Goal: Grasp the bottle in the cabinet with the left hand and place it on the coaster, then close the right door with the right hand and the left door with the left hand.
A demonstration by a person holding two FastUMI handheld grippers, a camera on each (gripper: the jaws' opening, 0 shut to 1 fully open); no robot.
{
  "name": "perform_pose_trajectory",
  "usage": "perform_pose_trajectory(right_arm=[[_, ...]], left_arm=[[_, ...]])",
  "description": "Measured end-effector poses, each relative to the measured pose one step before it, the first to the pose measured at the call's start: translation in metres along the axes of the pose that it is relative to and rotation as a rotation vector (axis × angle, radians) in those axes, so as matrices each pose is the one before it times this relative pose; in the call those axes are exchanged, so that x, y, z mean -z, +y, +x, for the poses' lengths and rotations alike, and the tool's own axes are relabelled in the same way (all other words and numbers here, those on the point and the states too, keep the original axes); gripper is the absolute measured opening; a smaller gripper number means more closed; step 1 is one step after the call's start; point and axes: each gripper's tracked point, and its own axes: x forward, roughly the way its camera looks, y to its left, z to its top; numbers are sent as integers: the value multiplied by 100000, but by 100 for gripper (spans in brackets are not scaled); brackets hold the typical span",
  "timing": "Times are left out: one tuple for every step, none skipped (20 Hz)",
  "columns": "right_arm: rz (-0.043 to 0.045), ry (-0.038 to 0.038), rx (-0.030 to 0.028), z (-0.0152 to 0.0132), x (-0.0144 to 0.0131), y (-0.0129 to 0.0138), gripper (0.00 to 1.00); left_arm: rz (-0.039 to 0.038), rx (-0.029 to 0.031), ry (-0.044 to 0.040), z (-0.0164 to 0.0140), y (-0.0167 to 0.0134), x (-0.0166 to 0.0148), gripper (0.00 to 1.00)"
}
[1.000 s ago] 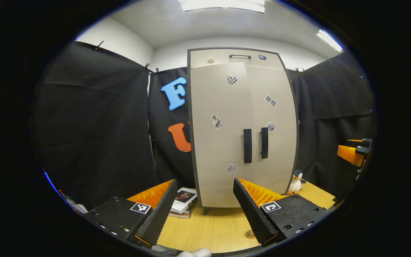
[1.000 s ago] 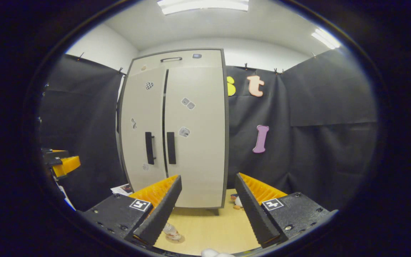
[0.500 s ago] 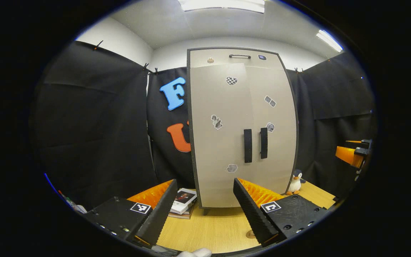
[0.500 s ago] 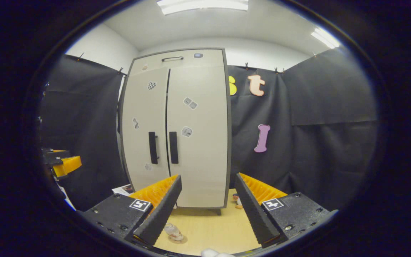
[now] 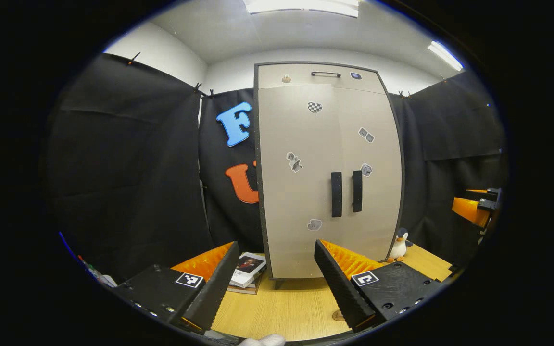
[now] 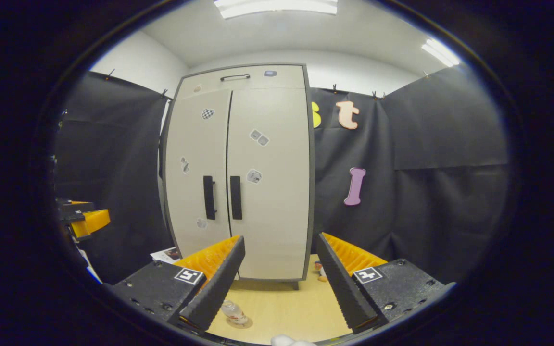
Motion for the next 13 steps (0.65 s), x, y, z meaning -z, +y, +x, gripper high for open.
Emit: perform_pose_trajectory(right_arm=[[72,153,-85,16,151,19,98],[20,289,-124,102,4,41,98],[19,201,-210,31,89,79,98],[3,93,-263,143,31,96,98],[-134,22,-192,117,-65,127,98],[-261,27,-218,40,-28,84,98],[-194,-179,-221,21,-63,64,98],[-62,-356,-126,21,-102,8,98],[-21,-312,-225,66,-123,79,98],[-51,-109,-199,98,-63,21,98],[-108,-34,-190,55,-29,46,98],[-161,39,-194,48,2,34,98],[-111,44,-150,43,-18,6,98]], left_arm=[[73,-159,130,-1,67,55,96],[29,-252,58,-17,118,101,96],[-3,-188,154,-5,85,105,96],[-79,-85,349,-8,37,91,96],[-30,-119,334,-8,30,151,96],[-34,-177,194,21,50,24,96],[-56,-92,174,57,-10,28,96],[25,-209,30,5,55,7,96],[106,-415,-32,-48,136,-42,96],[19,-399,-32,8,105,15,96],[-130,-333,-64,-49,80,35,96],[-129,-211,223,-29,14,61,96],[-129,-106,125,-16,17,63,96]])
